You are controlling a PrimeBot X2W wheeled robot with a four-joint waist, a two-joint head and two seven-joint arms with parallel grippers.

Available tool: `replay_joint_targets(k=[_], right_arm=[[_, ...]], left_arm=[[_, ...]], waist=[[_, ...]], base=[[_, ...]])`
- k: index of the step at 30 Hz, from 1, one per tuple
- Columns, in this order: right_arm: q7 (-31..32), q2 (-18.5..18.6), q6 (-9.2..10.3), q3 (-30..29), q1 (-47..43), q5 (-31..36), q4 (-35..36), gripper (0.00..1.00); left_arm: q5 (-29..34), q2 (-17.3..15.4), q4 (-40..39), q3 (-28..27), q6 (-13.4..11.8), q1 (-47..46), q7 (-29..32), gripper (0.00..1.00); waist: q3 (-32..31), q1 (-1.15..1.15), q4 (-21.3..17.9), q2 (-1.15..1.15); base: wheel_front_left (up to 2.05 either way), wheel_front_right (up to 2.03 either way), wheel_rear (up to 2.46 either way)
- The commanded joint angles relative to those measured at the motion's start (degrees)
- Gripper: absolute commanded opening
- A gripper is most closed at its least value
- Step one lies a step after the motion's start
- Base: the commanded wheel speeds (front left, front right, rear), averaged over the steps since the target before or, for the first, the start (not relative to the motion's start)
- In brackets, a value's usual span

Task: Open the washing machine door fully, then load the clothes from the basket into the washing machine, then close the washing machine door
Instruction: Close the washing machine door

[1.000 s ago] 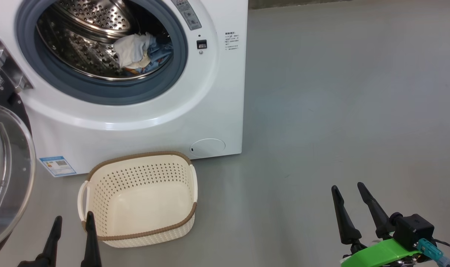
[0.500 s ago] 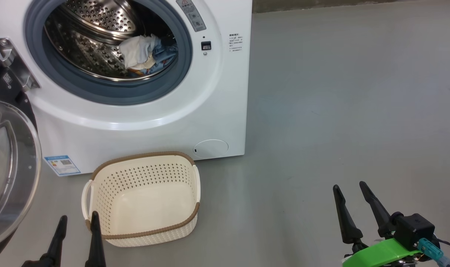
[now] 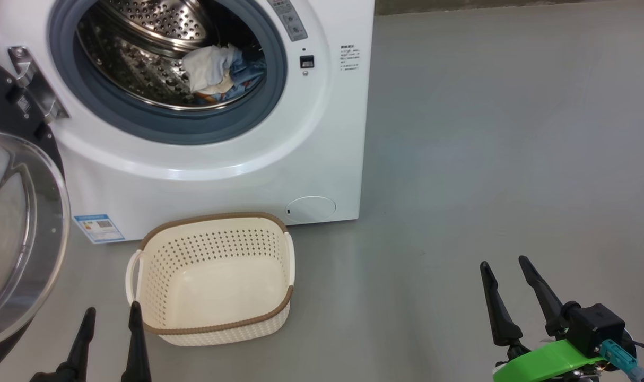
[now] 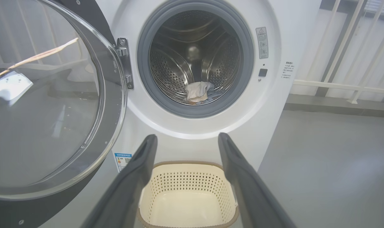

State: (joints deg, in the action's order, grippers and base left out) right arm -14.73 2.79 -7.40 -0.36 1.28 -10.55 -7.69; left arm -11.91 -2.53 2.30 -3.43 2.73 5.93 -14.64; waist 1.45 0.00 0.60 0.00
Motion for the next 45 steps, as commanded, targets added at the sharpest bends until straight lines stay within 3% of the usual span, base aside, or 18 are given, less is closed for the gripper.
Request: replay_joint_targets(k=[1, 19, 45], right_arm=[[-0.27, 0.09, -0.09, 1.44, 0.97, 0.48, 1.73, 1.0], [-0.27, 0.09, -0.09, 1.95, 0.69, 2.46, 1.38, 1.0], [-0.27, 0.09, -0.09, 1.33, 0.68, 4.16, 1.78, 1.0]], left_arm=[[0.18, -0.35, -1.64, -1.94, -0.34, -1.45, -0.36, 1.0], [-1.29, -0.35, -1.08, -1.77, -1.06, -1.08, -0.36, 1.0], [-6.34, -0.35, -2.15, -2.79, -4.47, -0.22, -0.36, 1.0]], waist=[[0.45, 0.0, 0.86, 0.0], [0.03, 0.0, 10.78, 0.0], [1.12, 0.0, 25.82, 0.0]], base=[[0.0, 0.0, 0.0], [0.0, 0.0, 0.0], [0.0, 0.0, 0.0]])
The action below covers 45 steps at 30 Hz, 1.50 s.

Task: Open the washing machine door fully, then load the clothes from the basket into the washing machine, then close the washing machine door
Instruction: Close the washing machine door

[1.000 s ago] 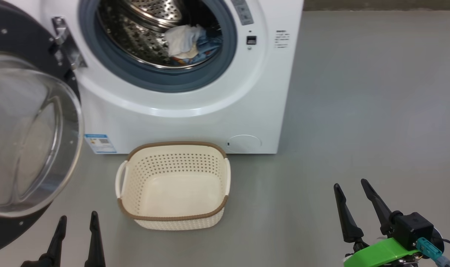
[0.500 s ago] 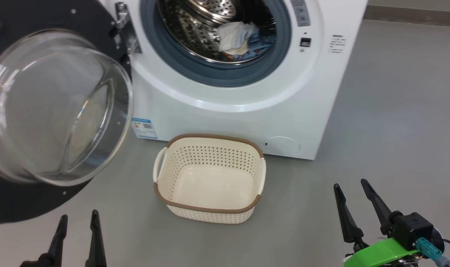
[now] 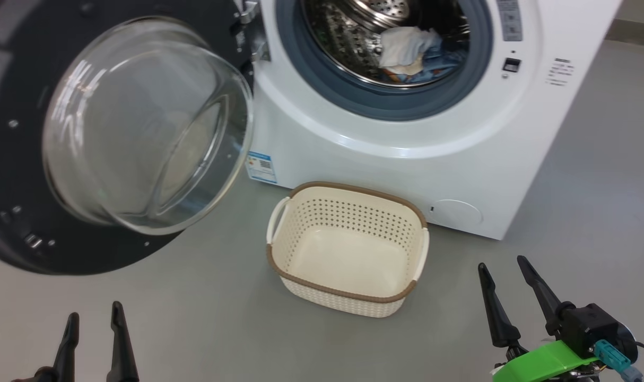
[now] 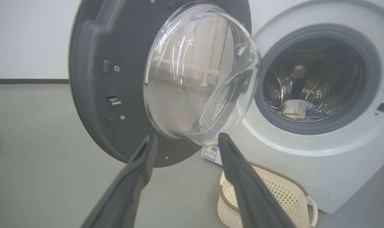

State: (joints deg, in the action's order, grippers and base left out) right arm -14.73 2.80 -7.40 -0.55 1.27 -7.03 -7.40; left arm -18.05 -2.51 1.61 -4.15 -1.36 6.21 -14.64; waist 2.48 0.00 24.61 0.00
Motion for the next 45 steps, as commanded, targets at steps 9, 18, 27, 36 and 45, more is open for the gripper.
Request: replay_joint_targets(k=[9, 18, 27, 36, 45], right_arm=[[-0.27, 0.08, -0.09, 2.84, 1.54, 1.28, 0.92, 1.0], [-0.27, 0.08, -0.09, 4.66, 3.75, 1.67, -0.57, 1.0], [-0.27, 0.08, -0.09, 5.35, 4.63, 1.77, -1.61, 1.0], [-0.27, 0.08, -0.09, 5.06, 3.94, 1.71, -1.52, 1.0], [-0.27, 0.08, -0.09, 5.11, 3.53, 1.5, -1.45, 1.0]], left_arm=[[-0.91, -0.37, -2.16, -1.45, -2.66, 0.69, -0.36, 1.0], [-2.0, -0.37, -2.81, -2.5, -3.49, 1.08, -0.36, 1.0], [-2.37, -0.37, -3.28, -2.39, -4.22, 1.6, -0.36, 1.0], [-1.85, -0.37, -2.91, -2.32, -3.83, 1.77, -0.36, 1.0], [-1.63, -0.37, -1.34, -1.67, -2.87, 2.04, -0.36, 0.02]], waist=[[0.51, 0.0, 5.13, 0.0], [1.33, 0.0, 5.7, 0.0], [1.32, 0.0, 5.73, 0.0], [0.9, 0.0, 5.49, 0.0], [0.65, 0.0, 5.39, 0.0]], base=[[0.0, 0.0, 0.0], [0.0, 0.0, 0.0], [0.0, 0.0, 0.0], [0.0, 0.0, 0.0], [0.0, 0.0, 0.0]])
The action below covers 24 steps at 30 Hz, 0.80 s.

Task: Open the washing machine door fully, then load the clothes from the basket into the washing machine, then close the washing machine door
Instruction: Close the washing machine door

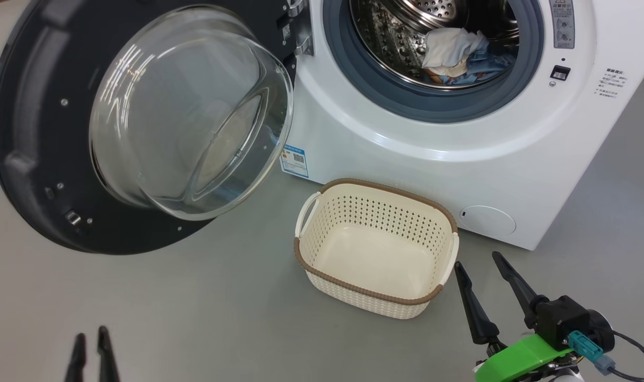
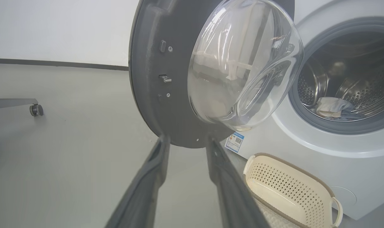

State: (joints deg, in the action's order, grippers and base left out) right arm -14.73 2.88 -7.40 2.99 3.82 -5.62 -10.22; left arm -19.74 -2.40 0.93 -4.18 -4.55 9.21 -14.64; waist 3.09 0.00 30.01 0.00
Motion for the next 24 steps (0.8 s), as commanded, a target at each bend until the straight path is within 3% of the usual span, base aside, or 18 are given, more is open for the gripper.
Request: replay_joint_targets(k=[1, 12, 17, 24], right_arm=[[-0.27, -0.01, -0.09, 1.59, 0.96, 0.16, 1.33, 1.0], [-0.27, -0.01, -0.09, 1.8, 0.72, -0.13, 1.33, 1.0], [-0.27, -0.01, -0.09, 1.82, 0.61, -0.39, 1.4, 1.0], [-0.27, -0.01, -0.09, 1.21, 0.23, -1.0, 1.76, 1.0]], left_arm=[[-0.05, -0.48, -0.25, -1.61, 0.44, -1.0, -0.36, 0.0], [-2.25, -0.48, 1.87, -7.87, 4.09, -3.94, -0.36, 0.0], [-1.71, -0.48, 2.13, -14.3, 7.41, -7.18, -0.36, 0.0], [-7.92, -1.03, 5.2, -23.37, 10.6, -14.54, -0.36, 0.0]], waist=[[0.06, 0.0, 0.0, 0.0], [0.06, 0.0, -0.09, 0.0], [0.16, 0.0, -0.15, 0.0], [0.02, 0.0, -0.37, 0.0]], base=[[0.0, 0.0, 0.0], [0.0, 0.0, 0.0], [0.0, 0.0, 0.0], [0.0, 0.0, 0.0]])
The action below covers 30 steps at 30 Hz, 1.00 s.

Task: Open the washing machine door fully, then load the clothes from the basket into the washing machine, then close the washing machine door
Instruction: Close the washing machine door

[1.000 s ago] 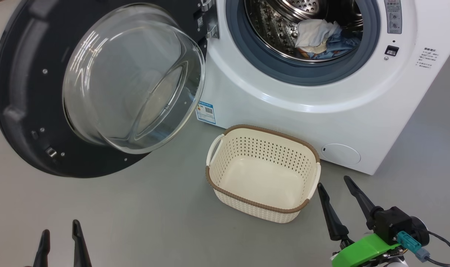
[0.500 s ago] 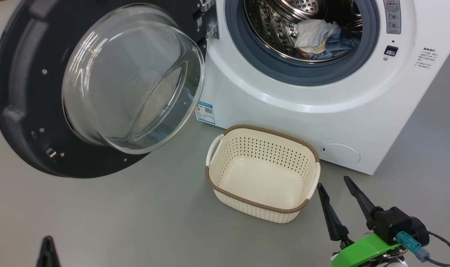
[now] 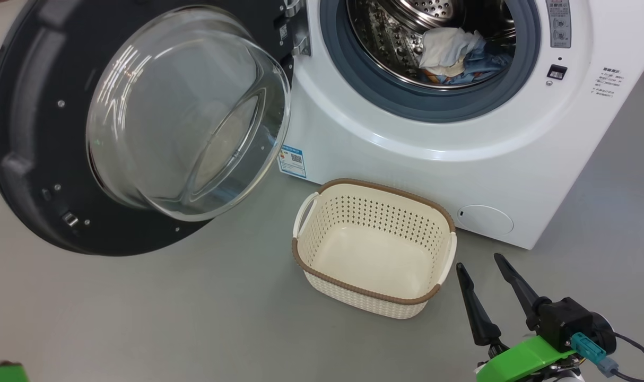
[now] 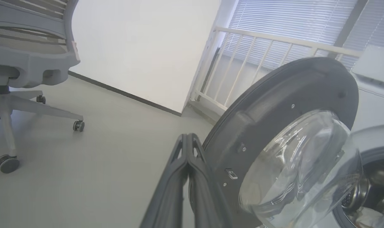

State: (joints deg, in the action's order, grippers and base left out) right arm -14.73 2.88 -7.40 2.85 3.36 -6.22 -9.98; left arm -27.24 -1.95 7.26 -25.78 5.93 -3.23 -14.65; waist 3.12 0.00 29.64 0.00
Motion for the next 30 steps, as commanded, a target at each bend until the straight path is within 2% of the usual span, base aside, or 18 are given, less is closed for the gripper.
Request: replay_joint_targets(k=[1, 6, 9, 17, 23, 30], right_arm=[[-0.27, -0.01, -0.09, 1.27, 0.59, -0.51, 1.62, 1.0], [-0.27, -0.01, -0.09, 1.84, 0.4, -0.89, 1.84, 1.0], [-0.27, -0.01, -0.09, 1.89, 0.68, -0.86, 1.88, 1.0], [-0.27, -0.01, -0.09, 1.91, 1.65, -0.16, 1.94, 1.0], [-0.27, -0.01, -0.09, 1.96, 2.57, 0.77, 1.82, 1.0], [-0.27, -0.01, -0.09, 2.3, 3.96, 1.48, 1.57, 1.0]], left_arm=[[-1.77, -1.64, -0.25, -2.76, 0.42, -3.39, -0.35, 0.0], [-9.42, -5.05, 5.52, -6.88, 1.23, -9.89, -0.29, 0.0], [-14.11, -8.47, 9.07, -8.09, 1.41, -13.82, 0.87, 0.0], [-33.03, -16.88, 20.82, -14.45, 1.54, -24.55, 8.8, 0.0], [-45.12, -21.55, 26.01, -15.31, 1.55, -28.73, 16.77, 0.0], [-52.06, -25.61, 33.23, -16.85, 1.55, -31.79, 23.9, 0.0]], waist=[[-0.02, 0.0, -0.03, 0.0], [0.48, 0.0, -0.96, 0.0], [0.97, 0.0, -1.67, 0.0], [2.66, 0.0, -3.82, 0.0], [4.29, 0.0, -5.49, 0.0], [6.07, 0.0, -7.92, 0.0]], base=[[0.0, 0.0, 0.0], [0.0, 0.0, 0.0], [0.0, 0.0, 0.0], [0.0, 0.0, 0.0], [0.0, 0.0, 0.0], [0.0, 0.0, 0.0]])
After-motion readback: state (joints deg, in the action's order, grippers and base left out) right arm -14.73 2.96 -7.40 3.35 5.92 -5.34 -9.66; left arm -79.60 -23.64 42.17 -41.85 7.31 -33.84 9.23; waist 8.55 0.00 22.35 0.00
